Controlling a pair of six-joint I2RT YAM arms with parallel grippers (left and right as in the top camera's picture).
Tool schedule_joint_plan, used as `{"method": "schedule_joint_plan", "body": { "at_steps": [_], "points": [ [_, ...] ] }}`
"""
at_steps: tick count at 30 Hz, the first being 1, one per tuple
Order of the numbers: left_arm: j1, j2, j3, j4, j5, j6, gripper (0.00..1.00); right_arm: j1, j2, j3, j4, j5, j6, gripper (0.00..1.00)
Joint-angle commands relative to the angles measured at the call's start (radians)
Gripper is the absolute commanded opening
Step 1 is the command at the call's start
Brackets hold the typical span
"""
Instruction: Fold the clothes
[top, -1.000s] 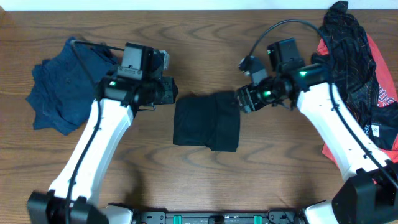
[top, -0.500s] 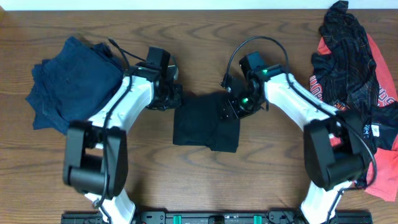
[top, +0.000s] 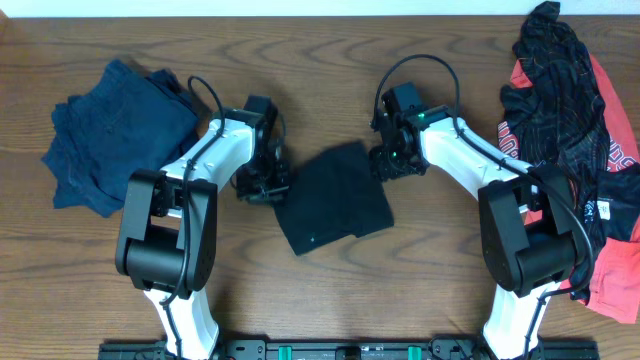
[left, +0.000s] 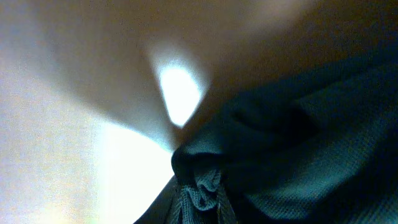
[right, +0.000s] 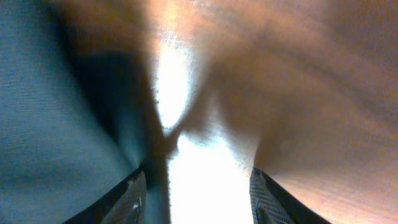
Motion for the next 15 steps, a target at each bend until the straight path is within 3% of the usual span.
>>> {"method": "schedule_joint_plan", "body": {
  "at_steps": [1, 7, 8, 9, 10, 15],
  "points": [
    [-0.002, -0.011, -0.017, -0.068, -0.038, -0.079, 0.19, -0.021, 0.010, 0.007, 0.015, 0.050, 0.018, 0.53],
    [0.000, -0.222, -0.017, -0.065, -0.113, -0.079, 0.25, -0.036, -0.098, 0.090, -0.080, 0.058, 0.020, 0.57],
    [0.002, -0.263, -0.017, -0.044, -0.154, -0.079, 0.31, -0.036, -0.135, 0.100, -0.097, 0.056, 0.020, 0.58],
    [0.005, -0.295, -0.017, -0.019, -0.191, -0.079, 0.47, -0.035, -0.168, 0.105, -0.112, 0.043, 0.016, 0.58],
    [0.006, -0.323, -0.017, 0.016, -0.225, -0.073, 0.53, -0.033, -0.207, 0.106, -0.128, 0.011, -0.002, 0.58],
    [0.006, -0.356, -0.017, 0.230, -0.247, 0.082, 0.55, 0.006, -0.299, 0.103, -0.286, -0.127, -0.021, 0.55]
  ]
}}
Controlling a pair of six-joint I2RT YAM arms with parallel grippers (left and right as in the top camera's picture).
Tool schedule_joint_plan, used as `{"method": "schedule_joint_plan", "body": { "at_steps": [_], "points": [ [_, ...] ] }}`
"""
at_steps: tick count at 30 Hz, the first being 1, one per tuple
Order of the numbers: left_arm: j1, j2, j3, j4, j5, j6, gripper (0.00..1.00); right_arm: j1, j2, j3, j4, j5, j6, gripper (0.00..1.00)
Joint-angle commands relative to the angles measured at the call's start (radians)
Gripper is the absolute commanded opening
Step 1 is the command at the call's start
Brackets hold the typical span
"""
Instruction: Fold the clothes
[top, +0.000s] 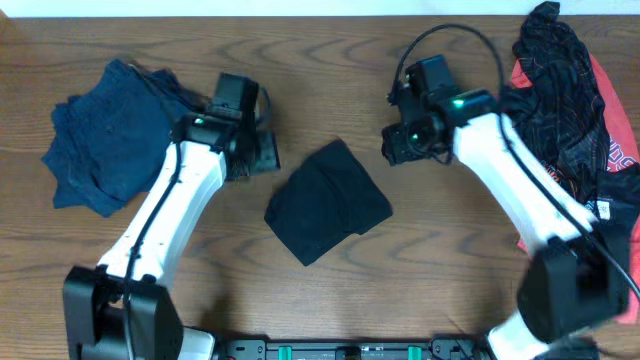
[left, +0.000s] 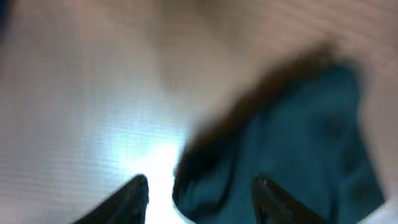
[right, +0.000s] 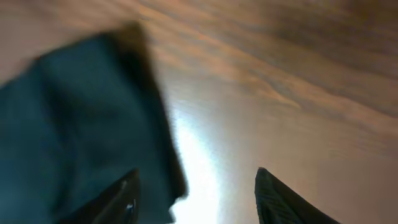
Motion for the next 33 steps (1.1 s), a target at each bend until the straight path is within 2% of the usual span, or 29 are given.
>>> {"method": "schedule_joint_plan", "body": {
  "at_steps": [1, 6, 10, 13, 16, 22, 27, 29, 33],
  "points": [
    [0.004, 0.034, 0.001, 0.056, -0.060, 0.095, 0.55, 0.040, -0.040, 0.012, -0.079, -0.110, -0.016, 0.55],
    [0.004, 0.149, 0.001, 0.075, 0.016, 0.098, 0.53, 0.123, -0.031, -0.069, -0.114, -0.151, -0.016, 0.54],
    [0.004, 0.251, 0.001, 0.028, 0.159, 0.098, 0.49, 0.182, -0.010, -0.177, -0.040, -0.151, -0.004, 0.53],
    [0.003, 0.304, 0.001, -0.034, 0.209, 0.098, 0.45, 0.203, 0.000, -0.259, 0.029, -0.150, 0.018, 0.54],
    [-0.001, 0.343, 0.001, -0.119, 0.214, 0.098, 0.43, 0.199, 0.007, -0.340, 0.138, -0.105, 0.030, 0.54],
    [-0.001, 0.354, 0.001, -0.307, 0.217, 0.097, 0.29, 0.149, 0.048, -0.424, 0.364, 0.087, 0.047, 0.48],
    [0.000, 0.336, 0.000, -0.403, 0.221, 0.098, 0.29, 0.089, 0.096, -0.421, 0.528, 0.089, 0.037, 0.47],
    [0.002, 0.308, 0.000, -0.397, 0.212, 0.097, 0.29, 0.077, 0.087, -0.409, 0.535, 0.089, 0.035, 0.48],
    [0.026, 0.219, 0.001, -0.330, 0.144, 0.075, 0.33, 0.066, 0.037, -0.344, 0.451, 0.090, -0.005, 0.56]
  ]
}}
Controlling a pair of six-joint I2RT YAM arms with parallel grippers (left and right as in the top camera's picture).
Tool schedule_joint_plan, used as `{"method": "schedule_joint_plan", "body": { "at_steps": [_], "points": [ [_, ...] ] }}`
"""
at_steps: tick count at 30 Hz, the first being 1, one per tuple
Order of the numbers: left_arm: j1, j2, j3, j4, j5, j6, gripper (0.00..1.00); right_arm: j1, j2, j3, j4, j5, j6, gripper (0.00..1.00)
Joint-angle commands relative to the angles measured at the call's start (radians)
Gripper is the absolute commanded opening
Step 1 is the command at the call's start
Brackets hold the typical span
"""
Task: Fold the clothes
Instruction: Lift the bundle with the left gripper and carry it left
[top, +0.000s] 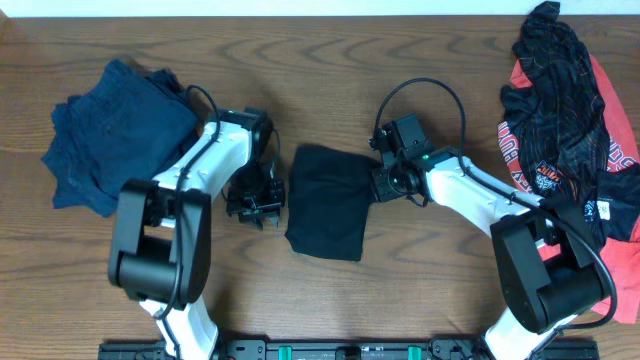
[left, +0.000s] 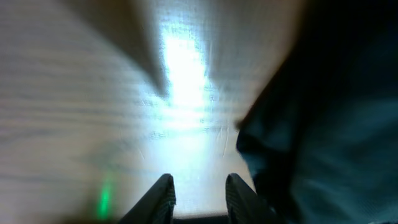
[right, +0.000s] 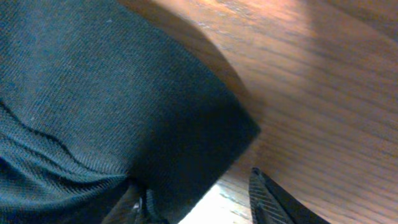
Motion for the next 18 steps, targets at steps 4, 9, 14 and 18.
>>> {"method": "schedule_joint_plan", "body": {
  "at_steps": [4, 9, 14, 18],
  "points": [
    [0.050, -0.154, 0.002, 0.176, -0.037, -0.016, 0.68, -0.012, -0.123, 0.107, -0.116, 0.038, -0.053, 0.62],
    [0.057, -0.140, 0.002, 0.335, 0.049, 0.018, 0.74, -0.012, -0.237, 0.119, -0.146, 0.048, -0.064, 0.64],
    [0.057, -0.051, 0.002, 0.434, 0.179, 0.021, 0.75, -0.012, -0.312, 0.119, -0.171, 0.048, -0.064, 0.66],
    [0.057, 0.036, 0.002, 0.479, 0.285, 0.026, 0.75, -0.012, -0.337, 0.119, -0.198, 0.067, -0.064, 0.66]
  ]
}}
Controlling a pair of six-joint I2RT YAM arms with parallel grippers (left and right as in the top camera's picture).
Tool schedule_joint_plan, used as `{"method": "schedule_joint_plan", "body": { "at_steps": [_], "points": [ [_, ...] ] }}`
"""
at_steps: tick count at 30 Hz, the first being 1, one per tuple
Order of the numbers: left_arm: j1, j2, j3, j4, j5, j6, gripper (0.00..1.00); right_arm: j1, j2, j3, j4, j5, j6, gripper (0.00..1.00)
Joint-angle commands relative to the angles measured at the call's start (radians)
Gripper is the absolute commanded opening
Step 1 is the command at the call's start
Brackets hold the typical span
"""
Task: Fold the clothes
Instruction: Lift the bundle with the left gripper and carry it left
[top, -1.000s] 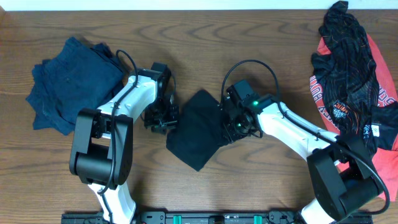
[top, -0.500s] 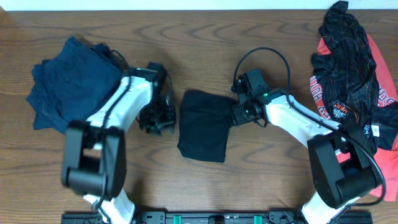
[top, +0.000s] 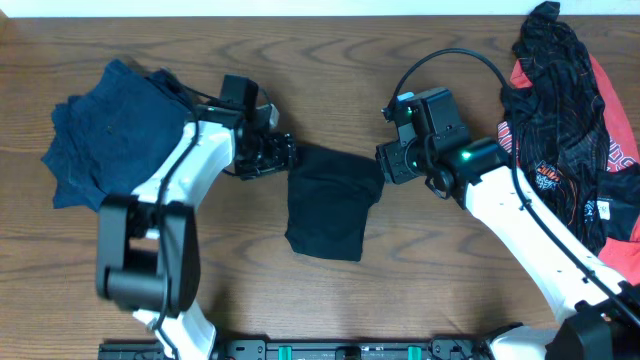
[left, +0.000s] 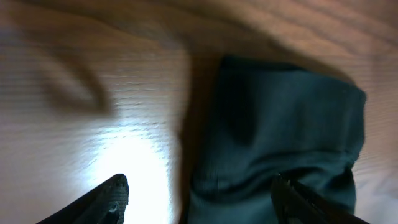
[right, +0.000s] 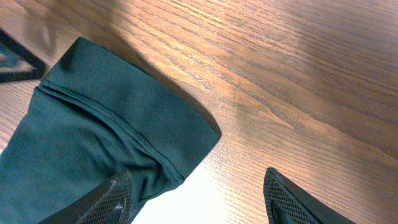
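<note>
A black folded garment (top: 328, 203) lies flat as a rectangle in the middle of the wooden table (top: 320, 300). My left gripper (top: 281, 154) is open just off its top left corner; in the left wrist view the dark cloth (left: 283, 140) lies ahead between the spread fingers (left: 112, 198). My right gripper (top: 386, 164) is open at the top right corner, above the table. The right wrist view shows the garment's folded corner (right: 118, 134) to the left, by the left finger (right: 117, 199).
A stack of folded dark blue clothes (top: 110, 130) lies at the far left. A heap of unfolded black and red clothes (top: 565, 110) lies along the right edge, beside the right arm. Bare wood shows in front of the garment.
My left gripper has moved from the garment's lower left side to its top left corner and stands wider open. My right gripper has drawn back off the top right edge. The garment stays put.
First both grippers were low at the sides of the skewed garment, cloth bunched at the left one. Then both were open and clear, the garment lying as a diamond. Later it lay squared with the grippers at its sides; now both are open at its top corners.
</note>
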Motion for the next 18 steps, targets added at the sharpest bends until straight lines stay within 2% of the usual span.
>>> {"method": "schedule_joint_plan", "body": {
  "at_steps": [1, 6, 7, 9, 12, 13, 15, 18],
  "points": [
    [0.001, 0.080, 0.001, 0.023, 0.154, 0.021, 0.75, -0.008, -0.022, 0.008, -0.016, 0.022, -0.013, 0.66],
    [-0.032, 0.173, 0.001, 0.044, 0.265, 0.055, 0.75, -0.008, -0.022, 0.008, -0.024, 0.022, -0.012, 0.65],
    [-0.043, 0.187, 0.001, 0.044, 0.296, 0.065, 0.72, -0.008, -0.022, 0.008, -0.023, 0.022, -0.012, 0.66],
    [-0.069, 0.208, 0.001, 0.045, 0.360, 0.106, 0.57, -0.008, -0.022, 0.008, -0.023, 0.023, -0.013, 0.66],
    [-0.104, 0.213, 0.001, 0.043, 0.362, 0.145, 0.12, -0.008, -0.022, 0.008, -0.024, 0.023, -0.012, 0.66],
    [-0.108, 0.210, 0.002, 0.045, 0.362, 0.145, 0.06, -0.008, -0.022, 0.008, -0.024, 0.023, -0.012, 0.66],
    [-0.105, 0.195, 0.004, 0.043, 0.334, 0.145, 0.06, -0.008, -0.022, 0.008, -0.024, 0.023, -0.012, 0.65],
    [-0.082, 0.135, 0.016, 0.020, 0.216, 0.145, 0.06, -0.008, -0.022, 0.008, -0.024, 0.024, -0.012, 0.65]
  ]
}}
